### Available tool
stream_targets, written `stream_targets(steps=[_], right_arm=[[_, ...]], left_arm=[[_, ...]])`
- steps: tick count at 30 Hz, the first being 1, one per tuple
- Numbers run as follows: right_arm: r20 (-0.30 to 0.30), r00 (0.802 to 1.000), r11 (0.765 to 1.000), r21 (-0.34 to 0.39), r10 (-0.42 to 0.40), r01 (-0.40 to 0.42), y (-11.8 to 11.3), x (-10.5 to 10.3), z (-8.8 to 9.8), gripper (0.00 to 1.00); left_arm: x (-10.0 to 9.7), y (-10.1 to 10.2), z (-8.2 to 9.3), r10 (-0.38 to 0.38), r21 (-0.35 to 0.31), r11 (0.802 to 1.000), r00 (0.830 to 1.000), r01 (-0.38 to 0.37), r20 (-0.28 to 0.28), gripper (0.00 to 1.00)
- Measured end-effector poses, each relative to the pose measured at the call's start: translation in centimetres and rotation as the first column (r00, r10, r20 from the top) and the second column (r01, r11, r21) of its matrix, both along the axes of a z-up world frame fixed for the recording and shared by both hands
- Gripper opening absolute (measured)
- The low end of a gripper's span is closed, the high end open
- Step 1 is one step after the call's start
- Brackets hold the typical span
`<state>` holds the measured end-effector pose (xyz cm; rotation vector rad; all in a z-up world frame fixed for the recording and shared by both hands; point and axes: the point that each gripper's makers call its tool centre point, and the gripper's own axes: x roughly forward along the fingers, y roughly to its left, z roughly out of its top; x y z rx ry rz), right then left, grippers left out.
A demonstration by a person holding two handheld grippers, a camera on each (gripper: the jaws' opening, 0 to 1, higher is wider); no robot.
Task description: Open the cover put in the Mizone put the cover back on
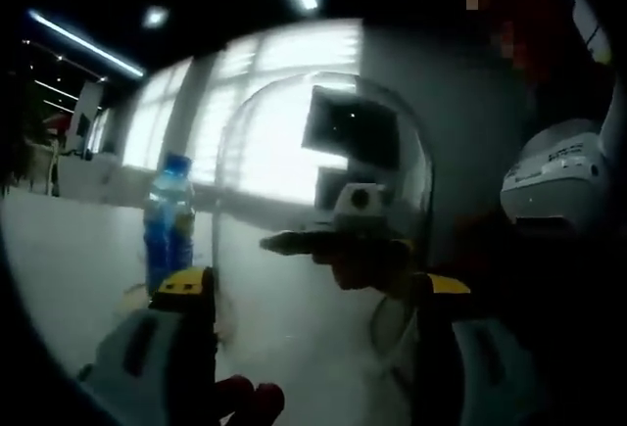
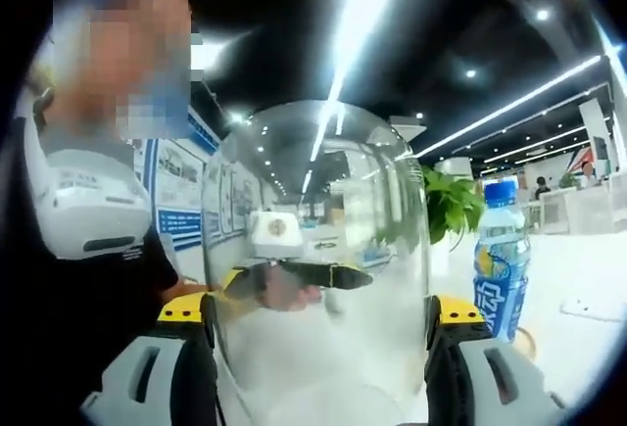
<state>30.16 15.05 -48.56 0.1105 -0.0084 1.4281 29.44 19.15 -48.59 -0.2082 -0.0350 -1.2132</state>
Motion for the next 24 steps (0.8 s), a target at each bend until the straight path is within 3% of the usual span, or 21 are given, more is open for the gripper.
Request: stream_targets(steps=[13,19,24], right_arm=[[0.042,0.999,1.0,0.009,0.013,-0.013,-0.1,-0.8,3.3,0.82],[0.048,0.999,1.0,0.021,0.01,-0.011,0.0,-0.6,4.9,0.83],[0.114,0.993,0.999,0.039,0.015,-0.019,0.0,-1.1,7.3,0.84]], left_arm=[[-0.8,-1.1,4.4,0.016,0.022,1.0,0.997,-0.018,0.073,0.74],[-0.4,-1.4,5.5,0.02,0.018,1.0,0.998,-0.021,0.054,0.76],[-0.7,-1.9,6.1,0.002,0.043,0.999,0.999,-0.005,0.053,0.79]])
